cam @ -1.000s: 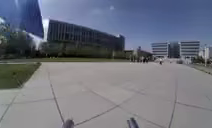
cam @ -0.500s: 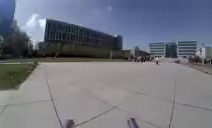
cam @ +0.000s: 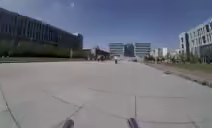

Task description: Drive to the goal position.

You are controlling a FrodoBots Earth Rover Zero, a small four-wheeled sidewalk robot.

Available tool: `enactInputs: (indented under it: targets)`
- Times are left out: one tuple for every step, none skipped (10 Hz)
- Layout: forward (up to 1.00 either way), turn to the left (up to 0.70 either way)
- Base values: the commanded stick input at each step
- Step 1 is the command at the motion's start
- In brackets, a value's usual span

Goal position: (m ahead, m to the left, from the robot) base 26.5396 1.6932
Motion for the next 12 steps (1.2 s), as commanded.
enactInputs:
  targets:
    - [0.00, -0.77]
    - [0.00, 0.00]
    - [0.00, 0.00]
    - [0.00, 0.00]
    - [0.00, 0.00]
    - [0.00, 0.00]
    - [0.00, 0.07]
    - [0.00, 0.25]
    - [0.00, 0.43]
    - [0.00, 1.00]
    - [0.00, 1.00]
    - [0.00, 1.00]
